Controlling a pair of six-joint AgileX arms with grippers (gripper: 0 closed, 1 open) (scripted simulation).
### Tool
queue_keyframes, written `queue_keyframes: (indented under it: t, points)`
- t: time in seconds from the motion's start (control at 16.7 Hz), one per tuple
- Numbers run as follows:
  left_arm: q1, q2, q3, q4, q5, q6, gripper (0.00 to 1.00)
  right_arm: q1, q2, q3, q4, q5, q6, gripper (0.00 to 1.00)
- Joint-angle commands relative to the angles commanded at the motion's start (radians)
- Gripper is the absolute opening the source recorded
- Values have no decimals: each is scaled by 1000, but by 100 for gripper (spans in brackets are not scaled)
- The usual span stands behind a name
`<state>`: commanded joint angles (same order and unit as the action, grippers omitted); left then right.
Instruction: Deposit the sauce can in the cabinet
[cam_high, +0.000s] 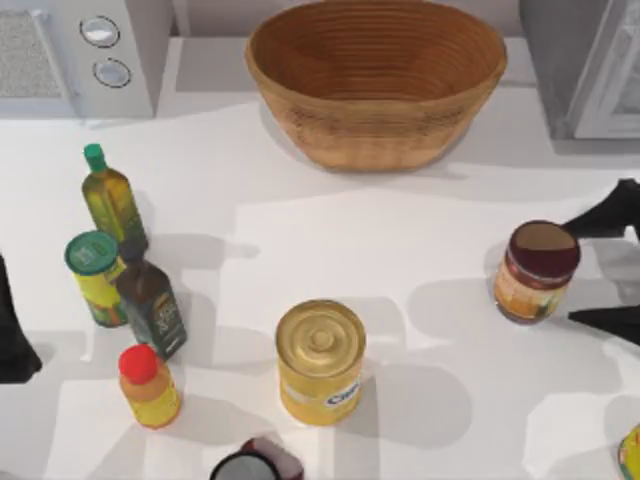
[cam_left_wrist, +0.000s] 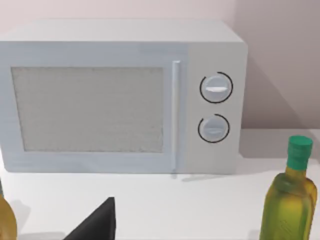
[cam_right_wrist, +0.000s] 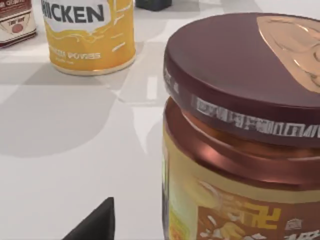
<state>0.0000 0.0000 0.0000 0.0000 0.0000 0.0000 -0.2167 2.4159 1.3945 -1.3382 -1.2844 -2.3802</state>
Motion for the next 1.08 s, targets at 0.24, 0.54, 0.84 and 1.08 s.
queue_keyframes:
  t: [0.24,0.54,0.84,1.08]
  points:
    - [0,0,0,0,0,0,100,0,0,0,0,0,0,100]
    - [0,0,0,0,0,0,100,31,-15,-12,70,-19,70,100]
    - [0,0,0,0,0,0,100,106,-45,-92,369,-64,331,100]
    - [0,0,0,0,0,0,100,146,-72,-174,622,-77,537,100]
